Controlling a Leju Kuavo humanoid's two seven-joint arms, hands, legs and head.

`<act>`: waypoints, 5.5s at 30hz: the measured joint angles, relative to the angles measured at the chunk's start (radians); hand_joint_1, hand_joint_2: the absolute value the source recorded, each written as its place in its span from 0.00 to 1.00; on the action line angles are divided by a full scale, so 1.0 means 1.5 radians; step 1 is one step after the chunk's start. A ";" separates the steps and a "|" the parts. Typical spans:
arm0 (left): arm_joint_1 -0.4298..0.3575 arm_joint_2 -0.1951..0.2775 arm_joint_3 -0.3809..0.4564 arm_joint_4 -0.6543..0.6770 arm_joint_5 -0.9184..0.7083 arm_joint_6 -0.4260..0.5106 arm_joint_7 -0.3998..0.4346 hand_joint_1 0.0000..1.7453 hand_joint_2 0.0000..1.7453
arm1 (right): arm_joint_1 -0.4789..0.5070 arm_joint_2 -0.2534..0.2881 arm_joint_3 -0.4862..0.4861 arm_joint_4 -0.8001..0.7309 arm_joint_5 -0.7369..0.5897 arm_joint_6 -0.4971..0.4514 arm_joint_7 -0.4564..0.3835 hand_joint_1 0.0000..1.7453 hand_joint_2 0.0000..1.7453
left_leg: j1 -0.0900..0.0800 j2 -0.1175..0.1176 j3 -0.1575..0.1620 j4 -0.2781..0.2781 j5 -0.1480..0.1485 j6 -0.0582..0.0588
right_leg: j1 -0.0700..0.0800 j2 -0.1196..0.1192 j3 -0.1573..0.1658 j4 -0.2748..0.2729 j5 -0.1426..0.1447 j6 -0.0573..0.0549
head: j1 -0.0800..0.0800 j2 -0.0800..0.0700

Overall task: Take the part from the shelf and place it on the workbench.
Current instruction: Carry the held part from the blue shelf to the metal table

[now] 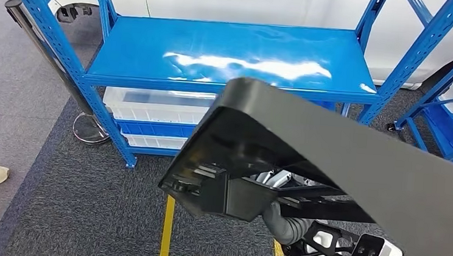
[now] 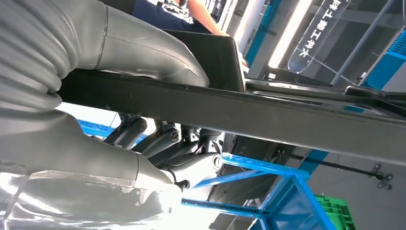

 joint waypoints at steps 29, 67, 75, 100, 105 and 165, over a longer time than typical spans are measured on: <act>0.000 0.013 0.009 0.001 0.015 0.024 -0.002 0.00 1.00 | -0.019 -0.029 0.109 -0.019 0.060 -0.116 0.000 1.00 1.00 | 0.002 0.006 0.022 -0.012 -0.020 0.000 | 0.000 0.003 -0.028 0.019 0.010 -0.003 | 0.002 0.000; 0.015 0.057 0.015 0.005 0.005 -0.009 -0.011 0.00 1.00 | 0.055 -0.095 0.098 -0.081 0.050 -0.181 0.000 1.00 1.00 | 0.010 -0.053 0.090 -0.141 0.050 0.005 | 0.000 0.066 -0.040 0.032 0.013 0.009 | 0.011 0.000; 0.009 0.048 0.013 0.005 0.000 -0.002 -0.001 0.00 1.00 | 0.073 -0.100 0.076 -0.094 0.056 -0.169 0.000 1.00 1.00 | 0.006 0.001 0.093 -0.159 0.055 0.031 | -0.003 0.010 -0.122 0.181 -0.060 0.039 | 0.018 0.000; 0.003 0.027 0.016 0.004 0.022 -0.014 -0.011 0.00 1.00 | 0.074 -0.110 0.026 -0.087 0.014 -0.094 0.000 1.00 1.00 | 0.004 -0.006 0.020 0.015 -0.021 0.001 | 0.000 0.034 -0.035 0.024 0.012 0.000 | 0.014 0.000; 0.001 0.020 0.019 0.005 0.031 -0.008 -0.002 0.00 1.00 | 0.041 -0.110 0.020 -0.081 0.008 -0.072 0.000 1.00 1.00 | 0.007 -0.019 0.086 -0.155 0.060 0.030 | -0.003 0.056 -0.065 0.068 -0.008 0.032 | 0.018 0.000; 0.009 0.012 0.034 0.005 0.021 0.022 0.005 0.00 1.00 | 0.089 -0.117 0.022 -0.098 0.070 -0.189 0.000 1.00 1.00 | 0.006 -0.031 0.080 -0.150 0.060 0.021 | -0.003 0.079 -0.043 0.038 -0.001 0.025 | 0.019 0.000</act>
